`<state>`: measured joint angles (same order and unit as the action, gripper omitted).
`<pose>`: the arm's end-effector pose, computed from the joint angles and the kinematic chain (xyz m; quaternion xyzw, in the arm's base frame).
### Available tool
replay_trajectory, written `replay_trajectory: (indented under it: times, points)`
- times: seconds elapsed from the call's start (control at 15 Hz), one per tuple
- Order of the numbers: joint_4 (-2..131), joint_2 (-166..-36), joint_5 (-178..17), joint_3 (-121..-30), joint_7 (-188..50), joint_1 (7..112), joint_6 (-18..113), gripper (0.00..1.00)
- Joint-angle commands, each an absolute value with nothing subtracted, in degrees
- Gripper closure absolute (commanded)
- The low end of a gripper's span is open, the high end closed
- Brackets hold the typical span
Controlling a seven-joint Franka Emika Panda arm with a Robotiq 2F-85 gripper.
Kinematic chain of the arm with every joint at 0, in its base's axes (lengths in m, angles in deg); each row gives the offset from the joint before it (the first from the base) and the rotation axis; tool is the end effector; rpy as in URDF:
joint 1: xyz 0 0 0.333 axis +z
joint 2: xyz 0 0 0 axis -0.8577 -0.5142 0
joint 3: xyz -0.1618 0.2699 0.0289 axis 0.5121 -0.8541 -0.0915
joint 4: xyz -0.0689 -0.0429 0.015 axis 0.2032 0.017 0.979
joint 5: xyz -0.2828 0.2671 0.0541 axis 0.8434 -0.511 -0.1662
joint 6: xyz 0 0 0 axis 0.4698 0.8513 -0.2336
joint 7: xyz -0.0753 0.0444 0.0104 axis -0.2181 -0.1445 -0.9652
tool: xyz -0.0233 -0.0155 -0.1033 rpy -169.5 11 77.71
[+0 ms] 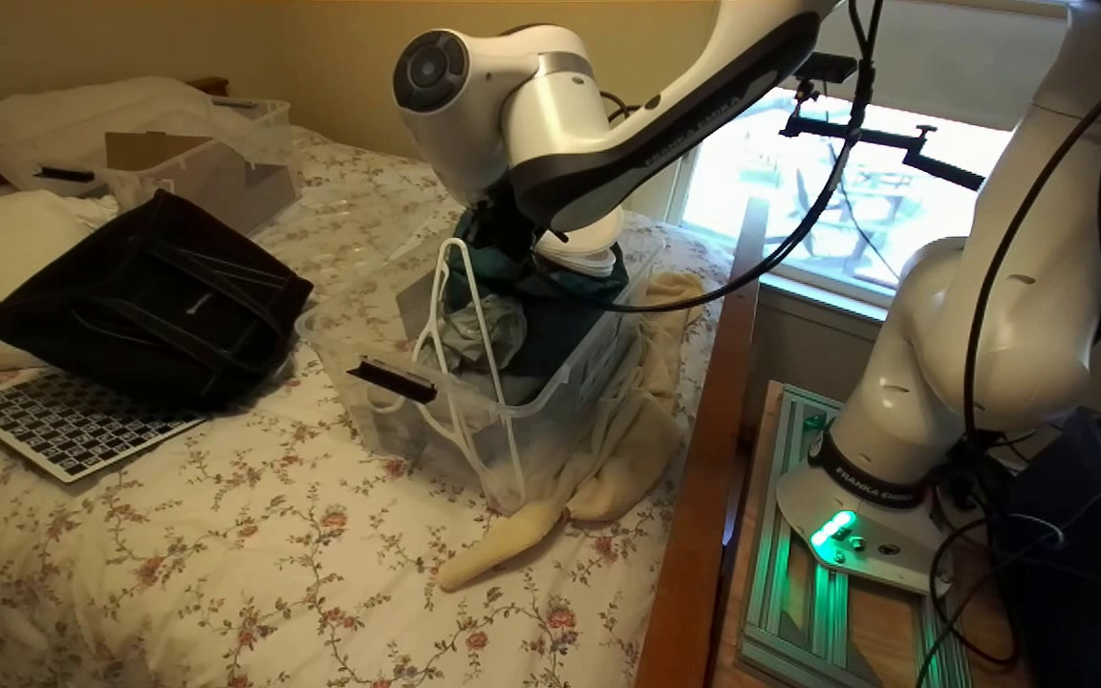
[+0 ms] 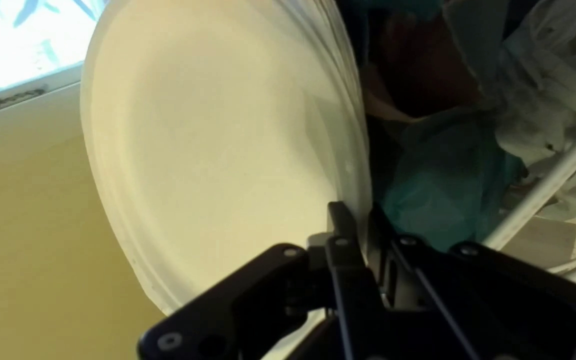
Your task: Remove the white plates from the container.
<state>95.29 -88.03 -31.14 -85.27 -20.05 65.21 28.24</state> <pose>0.5353 0.0656 0.3778 0.9173 -0.1069 0.1294 0.3611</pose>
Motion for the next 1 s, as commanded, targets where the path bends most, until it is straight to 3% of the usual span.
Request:
replay_trajectory:
  times: [0.0,0.13,0.2,0.27,0.8,0.93]
  points:
    - [96.28,-89.14,-32.03,-83.59,-21.62,63.64,33.99,0.97]
    - [96.76,-89.49,-32.36,-83.10,-21.62,63.27,35.69,0.97]
    - [97.01,-89.63,-32.60,-82.93,-21.78,63.18,36.48,0.90]
    - [97.24,-89.74,-32.79,-82.78,-21.88,63.08,37.23,0.71]
    - [97.69,-91.54,-31.98,-81.07,-20.51,62.37,39.17,0.16]
    - [97.61,-91.65,-31.59,-80.86,-20.12,62.46,38.69,0.19]
